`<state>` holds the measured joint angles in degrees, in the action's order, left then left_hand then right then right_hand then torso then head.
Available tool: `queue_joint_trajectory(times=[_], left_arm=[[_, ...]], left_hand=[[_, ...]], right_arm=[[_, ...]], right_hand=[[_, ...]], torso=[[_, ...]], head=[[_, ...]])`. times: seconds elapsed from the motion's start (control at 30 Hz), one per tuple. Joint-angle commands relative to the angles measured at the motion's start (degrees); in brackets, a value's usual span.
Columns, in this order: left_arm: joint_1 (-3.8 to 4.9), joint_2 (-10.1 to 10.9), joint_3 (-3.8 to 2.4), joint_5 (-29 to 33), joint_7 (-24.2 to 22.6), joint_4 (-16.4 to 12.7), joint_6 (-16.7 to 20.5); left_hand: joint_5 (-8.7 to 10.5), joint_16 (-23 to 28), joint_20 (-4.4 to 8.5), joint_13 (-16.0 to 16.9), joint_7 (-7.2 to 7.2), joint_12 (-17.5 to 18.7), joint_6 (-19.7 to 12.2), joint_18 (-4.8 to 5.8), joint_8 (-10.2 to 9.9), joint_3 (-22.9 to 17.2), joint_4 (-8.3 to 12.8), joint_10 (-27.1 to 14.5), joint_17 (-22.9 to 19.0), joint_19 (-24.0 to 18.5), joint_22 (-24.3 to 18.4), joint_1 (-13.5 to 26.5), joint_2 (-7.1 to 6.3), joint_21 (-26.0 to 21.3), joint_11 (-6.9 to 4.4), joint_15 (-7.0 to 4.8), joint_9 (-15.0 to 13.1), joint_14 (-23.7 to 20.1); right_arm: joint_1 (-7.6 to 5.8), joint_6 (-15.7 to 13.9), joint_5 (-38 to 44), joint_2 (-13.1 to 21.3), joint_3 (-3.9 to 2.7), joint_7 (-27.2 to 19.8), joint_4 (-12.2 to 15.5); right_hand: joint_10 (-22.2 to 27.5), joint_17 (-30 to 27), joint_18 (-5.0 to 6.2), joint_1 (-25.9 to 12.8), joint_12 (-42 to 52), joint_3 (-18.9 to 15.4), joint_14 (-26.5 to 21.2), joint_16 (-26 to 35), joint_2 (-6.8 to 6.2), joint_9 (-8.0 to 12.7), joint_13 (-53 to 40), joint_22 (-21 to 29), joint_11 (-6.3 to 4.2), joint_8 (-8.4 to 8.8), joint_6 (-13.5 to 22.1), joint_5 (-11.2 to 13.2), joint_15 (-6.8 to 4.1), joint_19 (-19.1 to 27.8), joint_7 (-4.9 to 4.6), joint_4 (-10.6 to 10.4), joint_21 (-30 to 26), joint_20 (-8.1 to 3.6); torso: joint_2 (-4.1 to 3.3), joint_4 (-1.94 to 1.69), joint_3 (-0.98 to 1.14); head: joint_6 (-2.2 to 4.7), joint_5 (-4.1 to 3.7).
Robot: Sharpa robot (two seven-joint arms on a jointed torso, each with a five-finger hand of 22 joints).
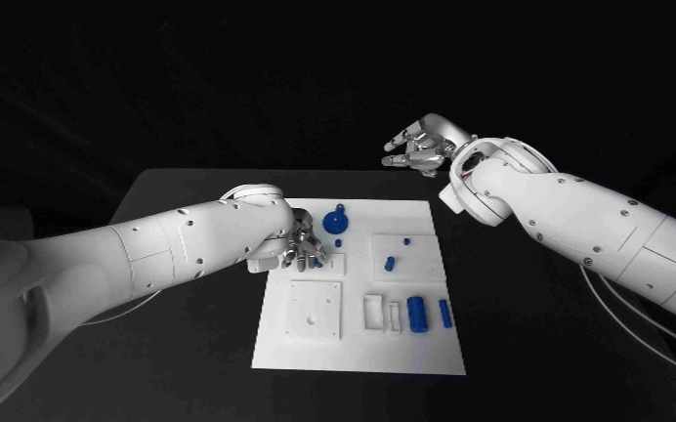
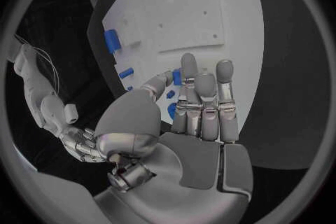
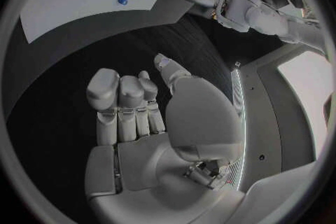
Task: Assemble the parts on the task board
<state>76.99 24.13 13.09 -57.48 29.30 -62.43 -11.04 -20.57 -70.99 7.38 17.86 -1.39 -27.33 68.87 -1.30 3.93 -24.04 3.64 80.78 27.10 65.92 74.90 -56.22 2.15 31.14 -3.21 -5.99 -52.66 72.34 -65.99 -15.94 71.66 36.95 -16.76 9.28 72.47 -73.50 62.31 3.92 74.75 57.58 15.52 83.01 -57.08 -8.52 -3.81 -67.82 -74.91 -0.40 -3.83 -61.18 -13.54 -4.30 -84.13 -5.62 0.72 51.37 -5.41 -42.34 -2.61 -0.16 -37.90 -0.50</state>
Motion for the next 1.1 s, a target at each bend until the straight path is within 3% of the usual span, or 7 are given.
queue_joint_trajectory(times=[0.03,0.8,1.1], left_arm=[[-0.18,-0.1,0.02,-0.9,-0.1,0.0,1.1],[-0.30,-0.2,0.02,-1.1,-0.2,0.0,0.4],[-0.73,-0.8,0.04,-1.7,0.1,0.4,-0.2]], left_hand=[[-0.13,0.0,-0.04,0.0,0.76,-0.2,0.8,-0.38,0.1,-12.7,12.4,-0.4,-0.1,-0.2,1.1,-0.2,0.31,0.0,0.01,-0.12,0.0,-0.4],[-0.03,-0.1,-0.04,-0.1,0.77,-0.2,0.8,-0.36,0.0,-12.6,12.4,-0.4,-0.2,-0.1,1.1,-0.4,0.17,-0.2,0.00,-0.12,0.2,-0.3],[0.37,-0.2,0.00,-0.2,0.93,-0.2,1.2,-0.18,0.1,-11.8,12.3,0.0,-0.2,0.1,1.1,-0.4,-0.11,-0.5,-0.05,-0.18,0.5,-0.2]], right_arm=[[0.00,0.6,0.2,0.0,-0.03,-0.2,0.1],[0.09,0.7,0.2,-0.1,-0.03,-0.2,0.0],[0.10,0.8,0.2,-0.2,-0.03,-0.3,-0.1]], right_hand=[[0.4,-0.1,0.70,0.0,-0.2,0.1,-0.1,0.2,0.39,0.0,0.1,-6.6,0.17,0.24,-0.2,0.2,0.18,-1.5,-0.28,0.1,-0.4,0.27],[0.4,-0.1,0.70,0.0,-0.2,0.1,-0.1,0.2,0.39,0.0,0.1,-6.6,0.17,0.24,-0.2,0.2,0.18,-1.5,-0.28,0.1,-0.4,0.27],[0.4,-0.1,0.70,0.0,-0.2,0.1,-0.1,0.2,0.39,0.0,0.1,-6.6,0.17,0.24,-0.2,0.2,0.18,-1.5,-0.28,0.1,-0.4,0.27]], torso=[[0.02,-0.03,0.00],[0.01,-0.03,-0.05],[-0.02,0.04,0.01]], head=[[-0.04,-0.02],[-0.23,0.06],[-0.28,0.02]])
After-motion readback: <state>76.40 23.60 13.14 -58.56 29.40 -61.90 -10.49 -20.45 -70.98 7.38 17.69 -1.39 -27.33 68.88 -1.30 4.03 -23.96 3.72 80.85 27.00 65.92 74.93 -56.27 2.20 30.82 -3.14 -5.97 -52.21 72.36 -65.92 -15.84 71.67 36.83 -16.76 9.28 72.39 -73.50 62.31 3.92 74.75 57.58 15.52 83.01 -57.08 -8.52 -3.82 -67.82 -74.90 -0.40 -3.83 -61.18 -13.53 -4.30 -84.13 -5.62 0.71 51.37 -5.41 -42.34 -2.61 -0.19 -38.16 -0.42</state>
